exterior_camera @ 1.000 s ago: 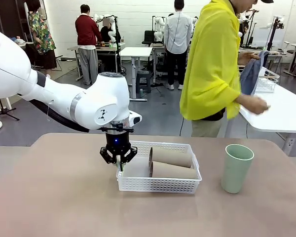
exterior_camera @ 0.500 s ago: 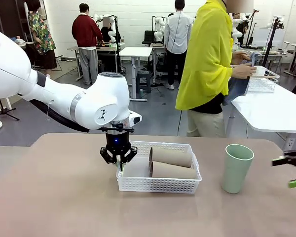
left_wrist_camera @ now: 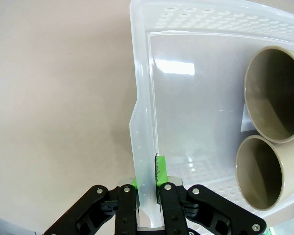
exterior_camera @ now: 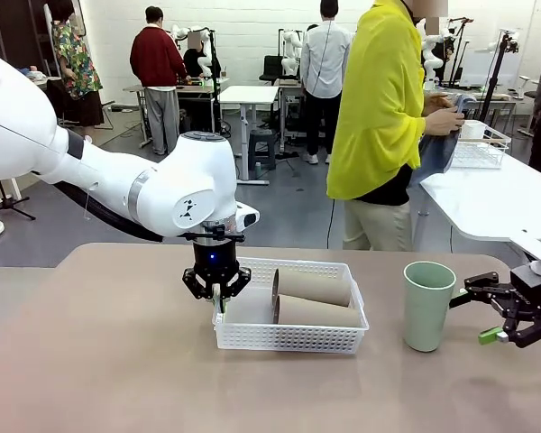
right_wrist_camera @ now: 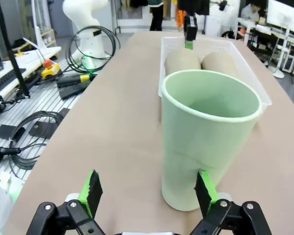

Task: Clean and organize the cups into the basket.
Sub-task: Pick up the Reusable plastic cup from the right side of the table and stack it inside the Organizing basket in the center of the table.

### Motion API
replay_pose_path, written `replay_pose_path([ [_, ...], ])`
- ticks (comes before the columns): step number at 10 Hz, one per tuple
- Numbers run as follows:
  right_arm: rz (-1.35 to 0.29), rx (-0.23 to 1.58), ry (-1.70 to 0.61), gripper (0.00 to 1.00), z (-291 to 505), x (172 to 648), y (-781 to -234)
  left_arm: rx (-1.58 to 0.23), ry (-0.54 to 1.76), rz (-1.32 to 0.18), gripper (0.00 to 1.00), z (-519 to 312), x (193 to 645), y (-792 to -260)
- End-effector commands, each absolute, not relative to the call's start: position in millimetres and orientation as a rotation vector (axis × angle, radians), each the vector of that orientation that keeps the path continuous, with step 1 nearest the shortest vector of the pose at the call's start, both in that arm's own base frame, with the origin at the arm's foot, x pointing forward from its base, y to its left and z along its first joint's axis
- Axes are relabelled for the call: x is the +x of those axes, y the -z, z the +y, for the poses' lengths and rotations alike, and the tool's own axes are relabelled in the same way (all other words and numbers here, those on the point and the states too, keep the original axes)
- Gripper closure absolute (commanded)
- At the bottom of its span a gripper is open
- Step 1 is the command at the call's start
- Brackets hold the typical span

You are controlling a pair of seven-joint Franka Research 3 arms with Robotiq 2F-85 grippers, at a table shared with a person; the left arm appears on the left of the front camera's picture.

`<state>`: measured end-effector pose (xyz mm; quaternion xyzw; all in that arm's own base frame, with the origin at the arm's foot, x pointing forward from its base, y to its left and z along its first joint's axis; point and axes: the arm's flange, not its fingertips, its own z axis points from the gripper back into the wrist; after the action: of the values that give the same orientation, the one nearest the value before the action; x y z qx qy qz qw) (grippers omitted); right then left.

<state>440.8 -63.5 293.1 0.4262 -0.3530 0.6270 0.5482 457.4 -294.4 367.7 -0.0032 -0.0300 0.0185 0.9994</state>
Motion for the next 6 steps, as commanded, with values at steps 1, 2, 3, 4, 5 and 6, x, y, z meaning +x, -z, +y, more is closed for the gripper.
replay_pose_path([
  [1,-0.838,1.026,-1.499,0.0,-62.9,438.2,-292.8,-0.011,-0.038,-0.066,1.0,-296.1,457.4,-370.5],
  [2,-0.838,1.026,-1.499,0.0,-62.9,438.2,-292.8,-0.011,-0.038,-0.066,1.0,-296.1,457.4,-370.5],
  [3,-0.838,1.026,-1.499,0.0,-62.9,438.2,-292.8,-0.011,-0.038,-0.066,1.0,-296.1,457.4,-370.5],
  [4,-0.838,1.026,-1.499,0.0,-62.9,438.2,-292.8,-0.011,-0.038,-0.066,1.0,-296.1,457.4,-370.5],
  [5,-0.838,1.026,-1.499,0.0,-62.9,438.2,-292.8,-0.011,-0.038,-0.066,1.0,-296.1,457.4,-370.5],
  [6,-0.838,1.026,-1.499,0.0,-62.9,438.2,-292.8,-0.011,-0.038,-0.066,1.0,-296.1,457.4,-370.5],
])
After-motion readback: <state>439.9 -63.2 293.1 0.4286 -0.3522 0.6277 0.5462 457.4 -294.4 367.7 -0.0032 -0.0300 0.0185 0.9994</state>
